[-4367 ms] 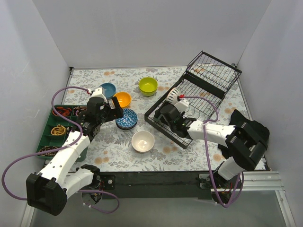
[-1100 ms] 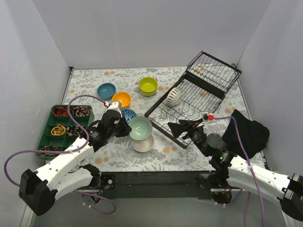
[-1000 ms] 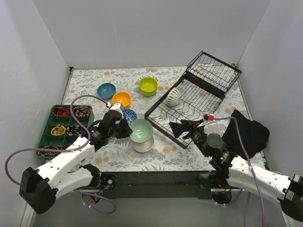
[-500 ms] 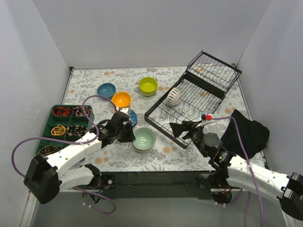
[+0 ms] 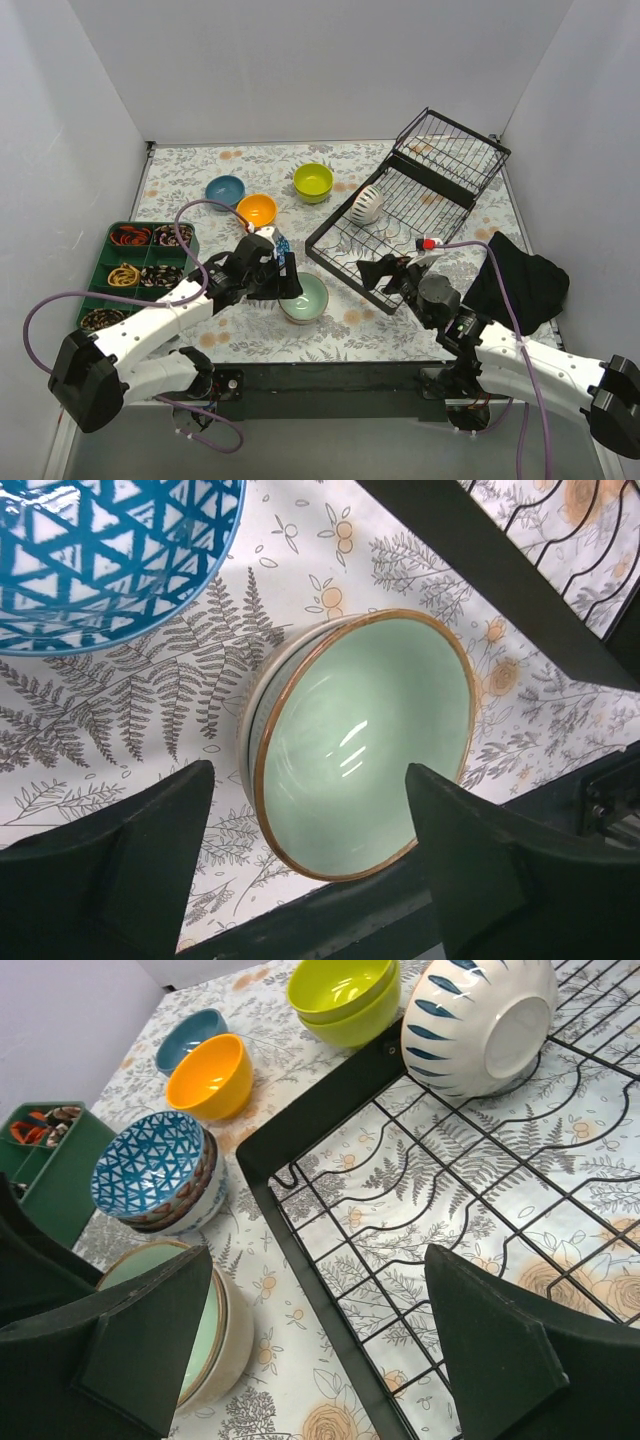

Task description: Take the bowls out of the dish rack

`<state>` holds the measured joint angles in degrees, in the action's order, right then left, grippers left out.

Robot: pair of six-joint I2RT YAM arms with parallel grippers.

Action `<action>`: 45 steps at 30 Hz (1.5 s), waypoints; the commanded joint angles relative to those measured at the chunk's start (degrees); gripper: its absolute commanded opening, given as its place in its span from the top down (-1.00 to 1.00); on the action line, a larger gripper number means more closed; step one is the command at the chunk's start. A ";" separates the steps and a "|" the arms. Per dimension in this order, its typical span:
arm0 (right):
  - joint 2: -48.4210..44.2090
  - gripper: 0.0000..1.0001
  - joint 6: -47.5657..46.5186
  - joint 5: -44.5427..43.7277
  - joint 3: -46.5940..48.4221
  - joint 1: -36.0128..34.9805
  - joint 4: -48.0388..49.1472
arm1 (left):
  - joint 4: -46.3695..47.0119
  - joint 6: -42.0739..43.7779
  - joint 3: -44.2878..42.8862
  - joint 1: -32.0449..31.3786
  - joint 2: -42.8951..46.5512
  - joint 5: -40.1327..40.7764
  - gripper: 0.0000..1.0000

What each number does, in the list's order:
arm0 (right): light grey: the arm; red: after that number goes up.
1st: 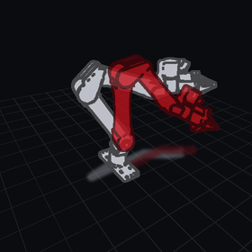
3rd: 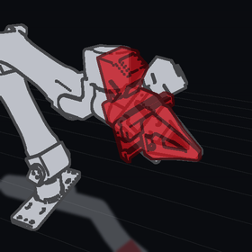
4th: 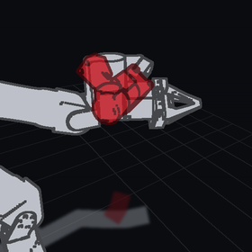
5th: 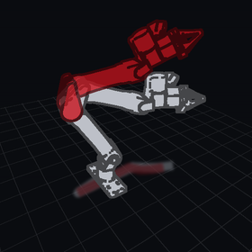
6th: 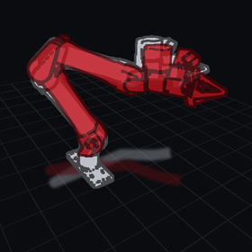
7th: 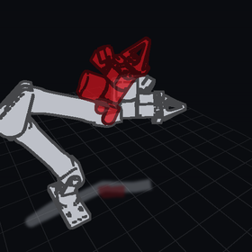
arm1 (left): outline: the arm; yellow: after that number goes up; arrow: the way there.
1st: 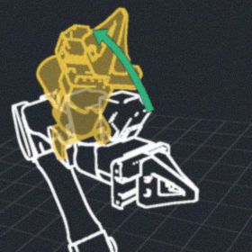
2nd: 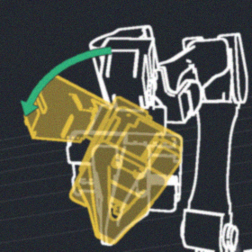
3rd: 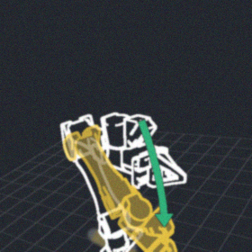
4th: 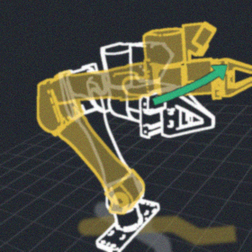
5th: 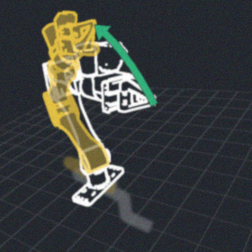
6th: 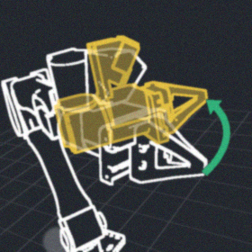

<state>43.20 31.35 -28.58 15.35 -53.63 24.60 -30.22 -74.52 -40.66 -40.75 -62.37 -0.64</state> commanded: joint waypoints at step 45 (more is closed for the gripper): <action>59.80 -0.92 12.59 -10.79 57.50 17.42 -28.90 | 10.09 12.65 -2.14 19.48 11.74 13.04 -0.96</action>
<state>101.27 40.51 -35.11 69.01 -36.38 -1.30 -21.34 -61.98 -43.42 -21.89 -51.35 13.30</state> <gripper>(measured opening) 0.974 0.982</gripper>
